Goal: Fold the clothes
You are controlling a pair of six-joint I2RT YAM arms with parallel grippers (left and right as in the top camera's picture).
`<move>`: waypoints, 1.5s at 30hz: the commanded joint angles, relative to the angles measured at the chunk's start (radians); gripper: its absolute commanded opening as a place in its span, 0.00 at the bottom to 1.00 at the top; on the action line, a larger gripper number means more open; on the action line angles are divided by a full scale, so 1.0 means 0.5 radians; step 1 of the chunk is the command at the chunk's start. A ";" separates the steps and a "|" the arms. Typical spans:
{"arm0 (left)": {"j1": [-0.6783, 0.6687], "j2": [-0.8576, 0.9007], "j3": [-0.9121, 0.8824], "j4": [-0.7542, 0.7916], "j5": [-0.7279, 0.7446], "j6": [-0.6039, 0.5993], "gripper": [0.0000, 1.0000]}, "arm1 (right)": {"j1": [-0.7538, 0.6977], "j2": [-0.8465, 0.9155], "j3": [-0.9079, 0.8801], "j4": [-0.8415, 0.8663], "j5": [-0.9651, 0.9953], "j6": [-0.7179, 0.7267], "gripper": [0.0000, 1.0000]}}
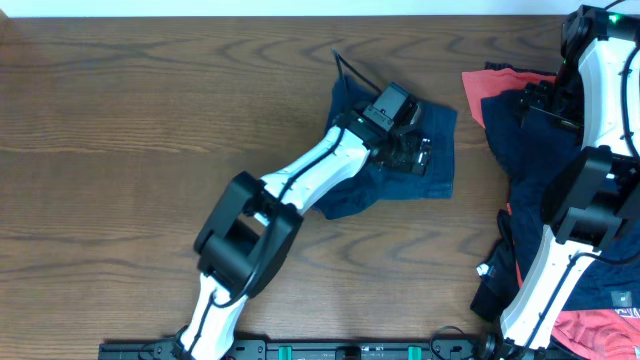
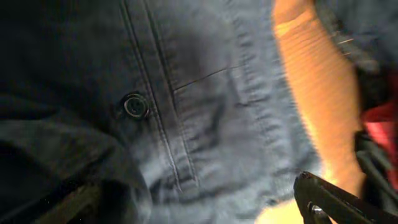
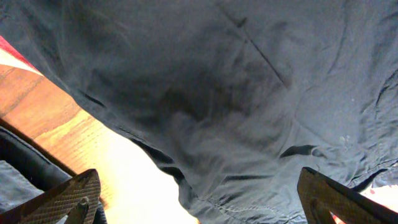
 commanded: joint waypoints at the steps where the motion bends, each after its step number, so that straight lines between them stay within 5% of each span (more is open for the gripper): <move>1: 0.011 -0.252 0.000 -0.047 -0.039 0.049 0.98 | 0.005 -0.022 -0.013 0.008 0.020 -0.009 0.99; 8: 0.014 -0.561 0.000 -0.210 -0.266 0.130 0.98 | 0.005 -0.022 -0.013 0.012 0.003 -0.010 0.99; 15: 0.243 -0.507 -0.005 -0.497 -0.448 0.123 0.97 | 0.005 -0.022 -0.013 0.011 -0.034 -0.056 0.99; 17: 0.324 -0.472 -0.012 -0.521 -0.448 0.123 0.84 | 0.005 -0.022 -0.013 0.011 -0.035 -0.056 0.99; 18: 0.374 -0.452 -0.018 -0.523 -0.442 0.123 0.70 | 0.005 -0.022 -0.013 0.011 -0.034 -0.056 0.99; 20: 0.466 -0.410 -0.019 -0.525 -0.387 0.124 0.63 | 0.005 -0.022 -0.013 0.009 -0.036 -0.063 0.99; 22: 0.548 -0.374 -0.019 -0.528 -0.294 0.124 0.79 | 0.005 -0.022 -0.013 0.010 -0.040 -0.062 0.99; 29: 0.692 -0.214 -0.020 -0.529 0.027 0.147 0.93 | 0.005 -0.022 -0.013 0.011 -0.039 -0.062 0.99; 45: 0.669 -0.100 -0.020 -0.347 0.456 0.130 0.97 | 0.005 -0.022 -0.013 0.012 -0.040 -0.063 0.99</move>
